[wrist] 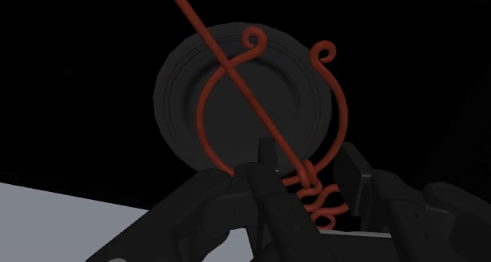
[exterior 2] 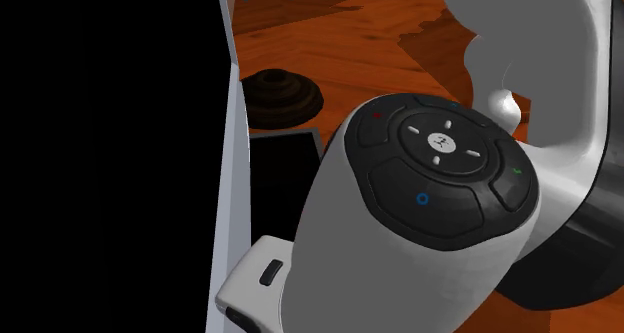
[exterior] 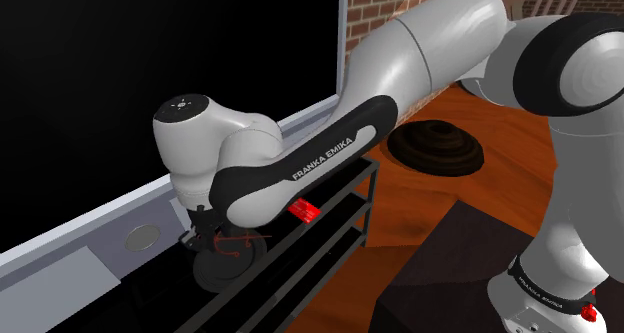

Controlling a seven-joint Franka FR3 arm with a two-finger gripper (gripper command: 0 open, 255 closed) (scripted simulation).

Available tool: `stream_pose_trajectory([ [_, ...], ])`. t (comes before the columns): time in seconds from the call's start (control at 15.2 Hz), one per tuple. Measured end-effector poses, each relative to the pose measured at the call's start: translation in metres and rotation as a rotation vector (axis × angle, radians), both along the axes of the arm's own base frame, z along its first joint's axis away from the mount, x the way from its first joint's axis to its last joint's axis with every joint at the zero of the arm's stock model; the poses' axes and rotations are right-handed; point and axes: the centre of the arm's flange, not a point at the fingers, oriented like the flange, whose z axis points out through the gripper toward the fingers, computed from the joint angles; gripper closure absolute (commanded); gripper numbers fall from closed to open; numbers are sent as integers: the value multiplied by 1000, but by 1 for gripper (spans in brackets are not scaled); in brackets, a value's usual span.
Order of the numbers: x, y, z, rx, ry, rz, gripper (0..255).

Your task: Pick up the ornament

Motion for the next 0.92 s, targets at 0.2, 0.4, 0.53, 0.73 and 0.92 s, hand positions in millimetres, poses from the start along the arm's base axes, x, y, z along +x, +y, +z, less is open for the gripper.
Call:
stream_pose_trajectory([
  [0.2,0,-1,13,-1,2,0,255],
  [0.4,-1,-1,29,-1,1,0,255],
  [0.53,0,1,39,-1,1,0,255],
  [0.73,0,1,55,-1,1,0,255],
  [0.92,0,1,68,-3,3,0,255],
])
